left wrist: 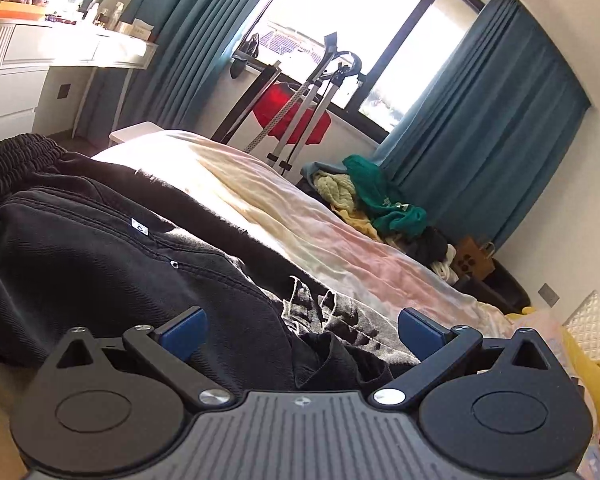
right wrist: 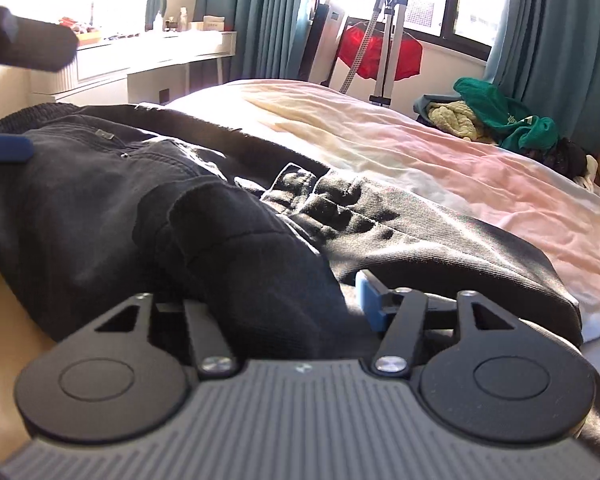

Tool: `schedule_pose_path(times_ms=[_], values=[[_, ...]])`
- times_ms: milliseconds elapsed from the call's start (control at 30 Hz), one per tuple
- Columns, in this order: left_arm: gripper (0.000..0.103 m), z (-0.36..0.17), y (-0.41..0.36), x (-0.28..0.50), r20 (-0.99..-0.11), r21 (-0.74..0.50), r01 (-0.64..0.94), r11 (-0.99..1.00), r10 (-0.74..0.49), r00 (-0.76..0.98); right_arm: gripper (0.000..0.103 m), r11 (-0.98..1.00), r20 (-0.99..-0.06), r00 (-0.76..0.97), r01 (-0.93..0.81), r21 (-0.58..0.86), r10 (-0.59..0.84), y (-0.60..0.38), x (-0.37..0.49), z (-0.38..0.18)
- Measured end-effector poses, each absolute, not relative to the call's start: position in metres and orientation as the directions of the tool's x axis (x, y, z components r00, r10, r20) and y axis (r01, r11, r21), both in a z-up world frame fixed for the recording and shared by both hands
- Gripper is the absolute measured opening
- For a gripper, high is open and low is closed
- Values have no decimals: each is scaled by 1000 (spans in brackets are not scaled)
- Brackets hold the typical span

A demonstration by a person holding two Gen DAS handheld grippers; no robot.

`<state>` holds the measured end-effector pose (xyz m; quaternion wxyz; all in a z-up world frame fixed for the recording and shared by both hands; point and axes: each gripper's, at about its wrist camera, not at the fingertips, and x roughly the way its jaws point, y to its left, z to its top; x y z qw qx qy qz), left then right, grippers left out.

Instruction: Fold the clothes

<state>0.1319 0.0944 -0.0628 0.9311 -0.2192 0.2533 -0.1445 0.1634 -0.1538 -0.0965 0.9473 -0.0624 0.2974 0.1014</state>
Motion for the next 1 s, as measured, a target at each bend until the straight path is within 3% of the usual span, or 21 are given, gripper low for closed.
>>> schedule_pose_path(times_ms=[167,300,433,567,733,1000], values=[[102,-60,78,131,-423,-379,177,908,-340,840,81,953,-608,740,-283,108,289,-192,131,-75],[102,-61,62,135,-427,-307,164,937,-290,856,81,956,-540,793,-183,230,282,-232,107,-60],[102,-65,44,141,-414,-254,163,954,-259,873,81,980,-507,858,25,198,80,-258,115,-71],[102,-70,26,139,-406,-182,197,963,-256,877,81,979,-514,858,115,167,-14,-269,127,-93],[102,-89,1,141,-453,-58,231,971,-232,861,81,972,-536,844,133,194,-8,-278,136,-106],[103,-119,-5,157,-542,-17,197,980,-175,822,82,955,-571,820,150,257,25,-283,140,-118]])
